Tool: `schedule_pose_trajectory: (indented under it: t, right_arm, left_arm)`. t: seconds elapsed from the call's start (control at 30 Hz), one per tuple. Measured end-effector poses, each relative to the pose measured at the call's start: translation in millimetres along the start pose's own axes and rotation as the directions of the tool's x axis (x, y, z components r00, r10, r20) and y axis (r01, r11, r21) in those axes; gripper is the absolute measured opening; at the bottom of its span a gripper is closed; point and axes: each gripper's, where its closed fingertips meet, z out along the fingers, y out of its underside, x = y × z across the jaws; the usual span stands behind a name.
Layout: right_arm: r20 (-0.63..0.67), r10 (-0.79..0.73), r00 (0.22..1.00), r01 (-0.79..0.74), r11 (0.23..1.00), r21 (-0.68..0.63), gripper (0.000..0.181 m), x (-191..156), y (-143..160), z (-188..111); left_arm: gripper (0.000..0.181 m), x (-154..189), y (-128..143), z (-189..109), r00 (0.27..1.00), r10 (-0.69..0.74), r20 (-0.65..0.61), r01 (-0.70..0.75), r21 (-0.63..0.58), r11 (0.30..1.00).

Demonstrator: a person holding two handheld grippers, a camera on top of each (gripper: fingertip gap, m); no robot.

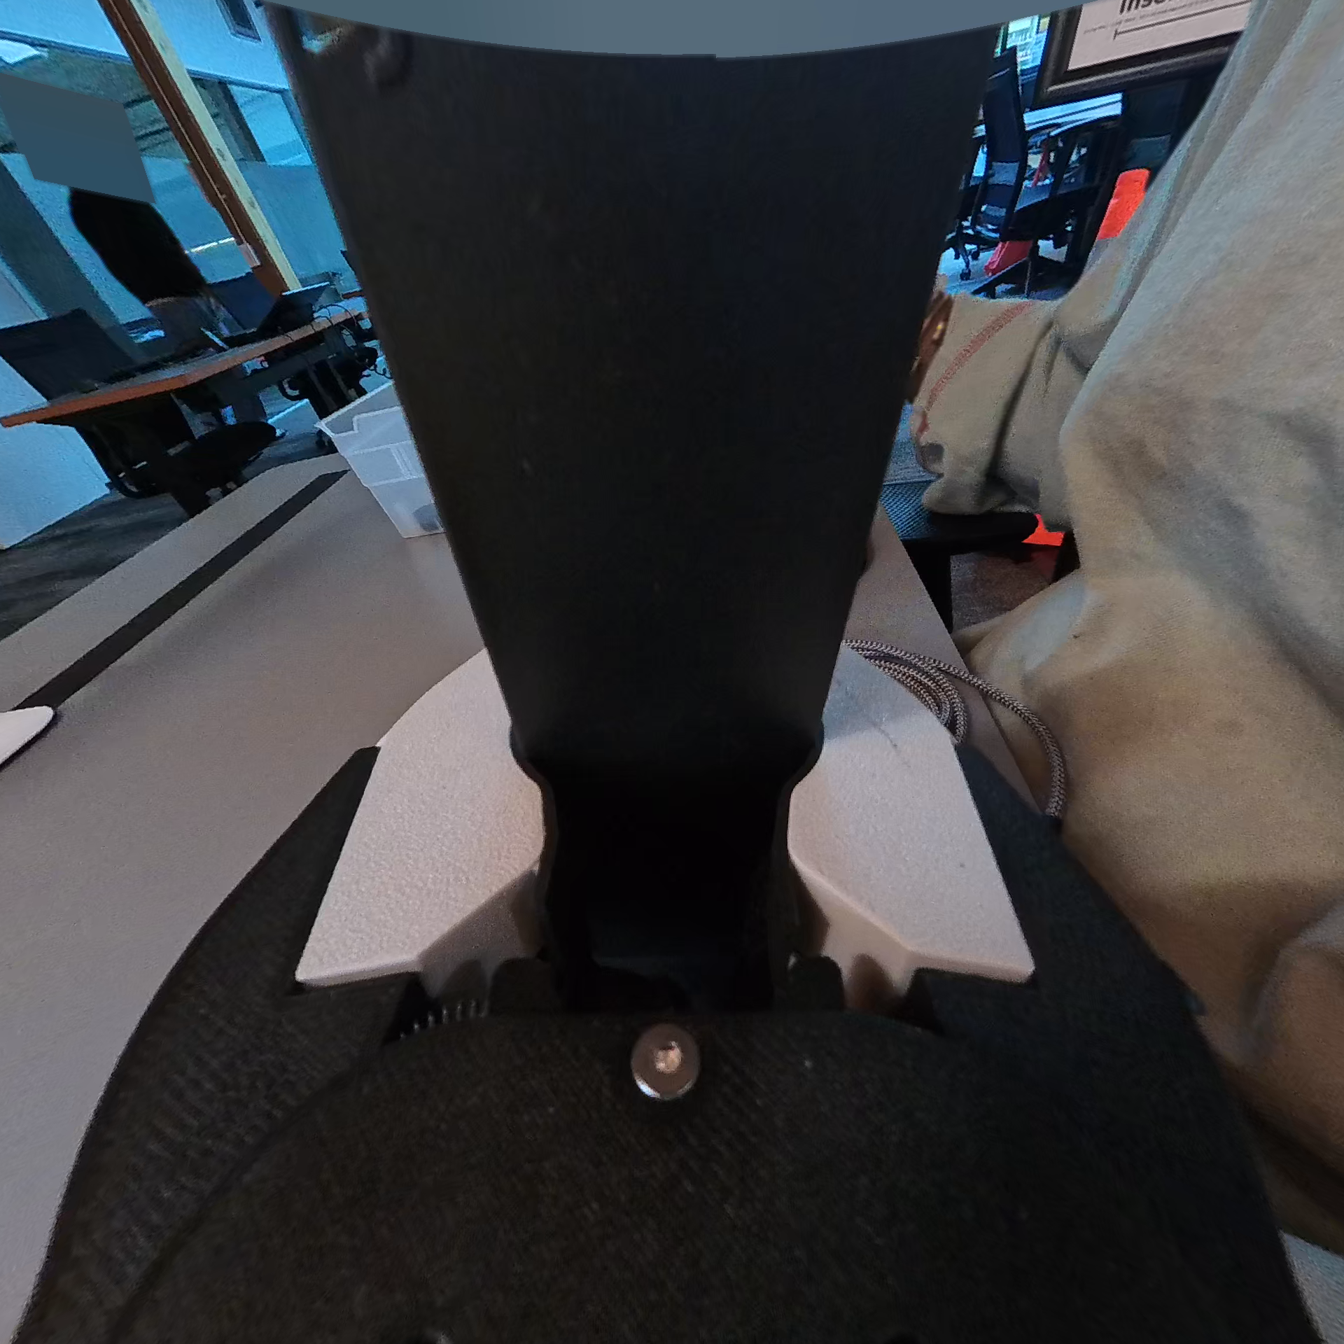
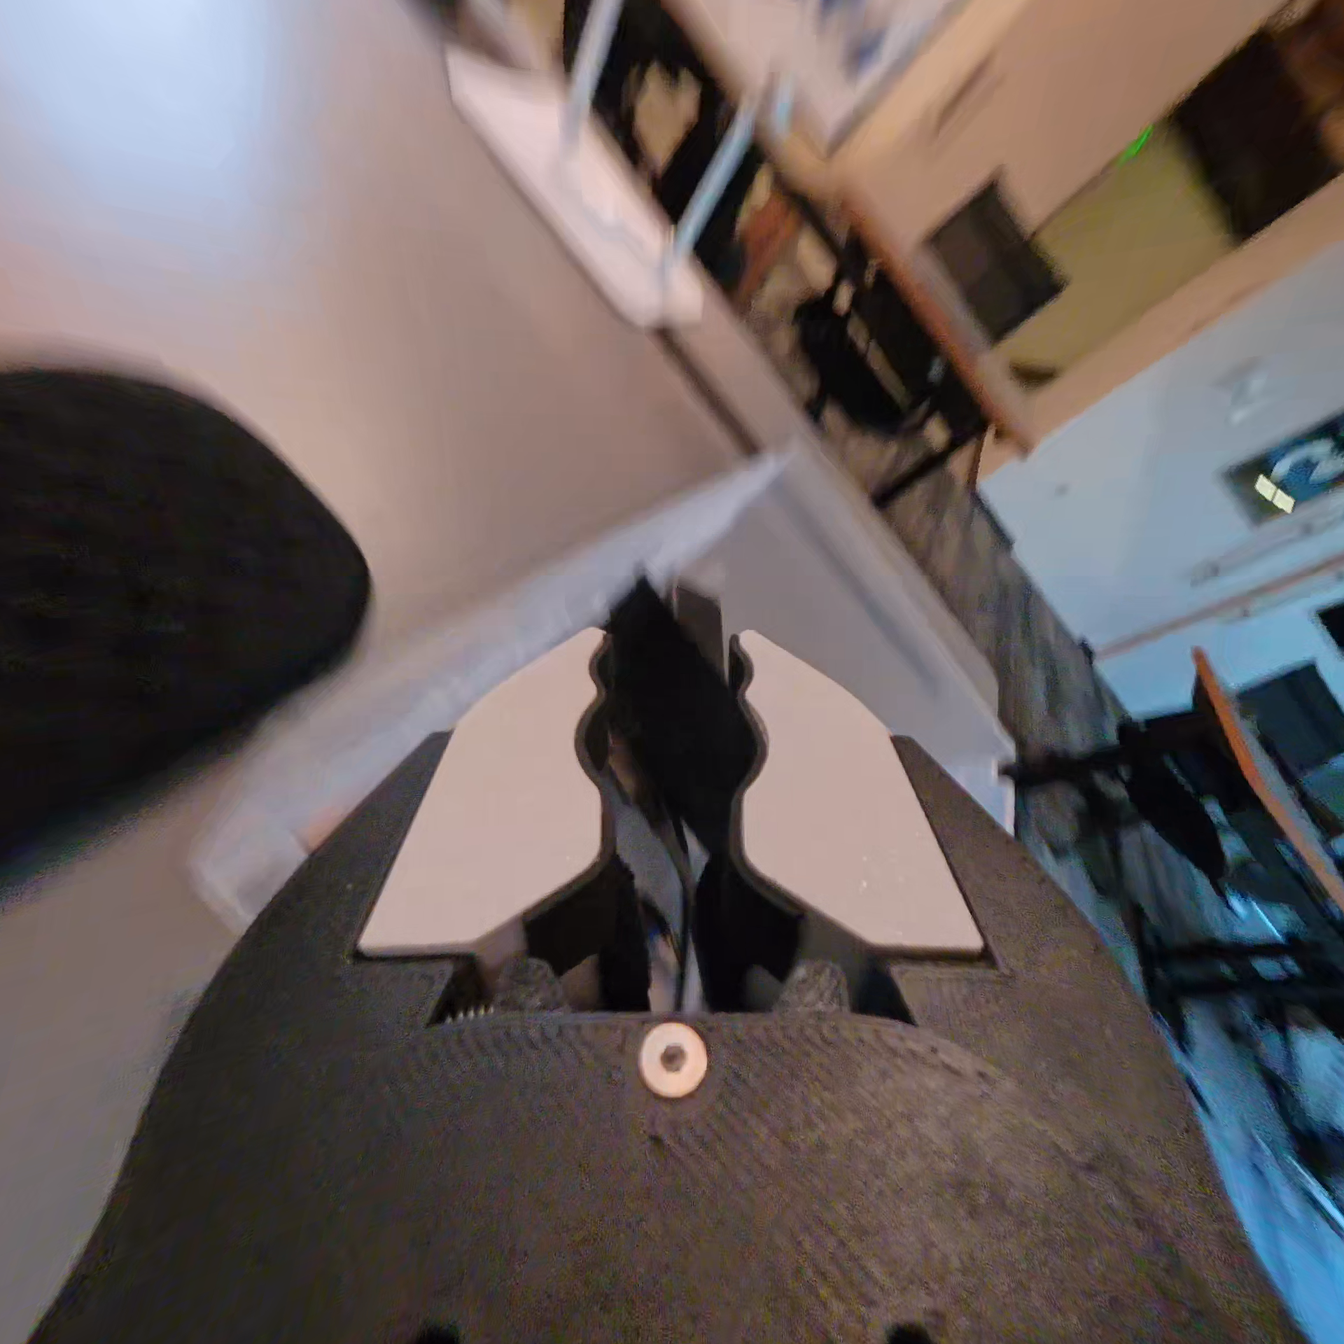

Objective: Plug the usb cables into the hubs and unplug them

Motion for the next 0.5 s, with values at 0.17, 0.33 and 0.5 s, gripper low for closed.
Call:
schedule_pose_trajectory:
  t: [0.17, 0.33, 0.5]
  right_arm:
    - [0.214, -0.006, 0.977, -0.107, 0.852, 0.512, 0.028, -65.4, -149.0, -27.5]
    - [0.694, -0.194, 0.693, -0.240, 0.846, 0.476, 0.029, -208.8, -208.4, -9.1]
    - [0.788, -0.260, 0.558, -0.164, 0.897, 0.411, 0.032, -292.0, -216.1, 26.1]
  left_arm:
    - [0.065, 0.3, -4.2, -3.4, 1.000, -0.002, -0.003, 0.002, 0.035, 0.999]
    - [0.064, 4.4, -7.6, -5.4, 0.999, 0.030, -0.015, -0.029, 0.054, 0.998]
    - [0.064, 7.7, -18.6, -17.0, 0.999, 0.019, -0.026, -0.017, 0.076, 0.997]
